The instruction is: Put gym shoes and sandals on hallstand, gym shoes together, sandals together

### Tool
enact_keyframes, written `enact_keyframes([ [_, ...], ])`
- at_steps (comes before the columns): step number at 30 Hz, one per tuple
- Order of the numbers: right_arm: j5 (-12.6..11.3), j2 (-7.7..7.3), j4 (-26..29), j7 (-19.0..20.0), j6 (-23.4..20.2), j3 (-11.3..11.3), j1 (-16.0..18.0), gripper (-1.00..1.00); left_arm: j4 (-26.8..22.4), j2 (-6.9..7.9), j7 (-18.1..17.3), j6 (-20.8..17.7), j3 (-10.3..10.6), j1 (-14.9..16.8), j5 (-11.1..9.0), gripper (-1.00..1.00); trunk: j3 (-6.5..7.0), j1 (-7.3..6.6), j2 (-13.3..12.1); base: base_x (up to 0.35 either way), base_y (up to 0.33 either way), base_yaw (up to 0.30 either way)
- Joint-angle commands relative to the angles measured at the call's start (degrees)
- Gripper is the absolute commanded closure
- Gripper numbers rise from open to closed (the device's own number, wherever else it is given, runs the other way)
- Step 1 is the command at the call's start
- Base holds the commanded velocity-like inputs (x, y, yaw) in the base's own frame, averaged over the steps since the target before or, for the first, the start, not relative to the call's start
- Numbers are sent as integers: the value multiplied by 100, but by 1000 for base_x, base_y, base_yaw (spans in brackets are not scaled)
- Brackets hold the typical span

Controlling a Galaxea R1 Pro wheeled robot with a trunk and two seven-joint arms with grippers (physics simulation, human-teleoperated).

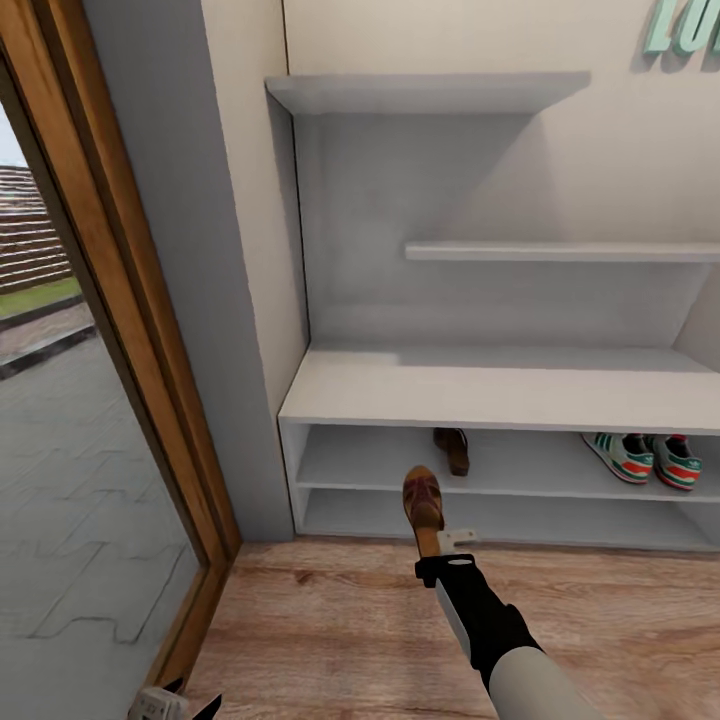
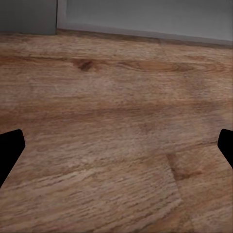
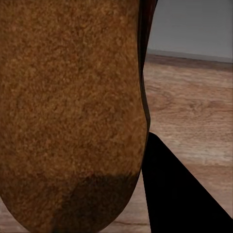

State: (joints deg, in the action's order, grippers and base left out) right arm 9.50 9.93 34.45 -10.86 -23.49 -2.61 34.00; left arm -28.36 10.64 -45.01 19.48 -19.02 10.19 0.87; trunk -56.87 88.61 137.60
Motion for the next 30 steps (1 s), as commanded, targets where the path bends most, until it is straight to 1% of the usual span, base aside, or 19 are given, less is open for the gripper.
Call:
enact_keyframes([
  [1, 43, 7, 9, 15, -33, -28, 2, 100, 6, -3, -34, 15, -28, 5, 10, -100, -6, -1, 2, 0, 1, 25],
  [6, 43, 7, 9, 14, -30, -29, 2, 100, 6, -4, -34, 13, -31, 2, 9, -100, -8, -1, 2, 0, 0, 11],
  [10, 43, 7, 9, 14, -33, -39, 2, 100, 6, -8, -34, 14, -32, 4, 10, -100, -8, -1, 2, 202, 0, 1],
  [30, 52, 7, 9, 5, -28, -48, 2, 100, 6, -9, -34, 12, -44, 7, 12, -100, -8, -1, 2, 319, 0, 0],
])
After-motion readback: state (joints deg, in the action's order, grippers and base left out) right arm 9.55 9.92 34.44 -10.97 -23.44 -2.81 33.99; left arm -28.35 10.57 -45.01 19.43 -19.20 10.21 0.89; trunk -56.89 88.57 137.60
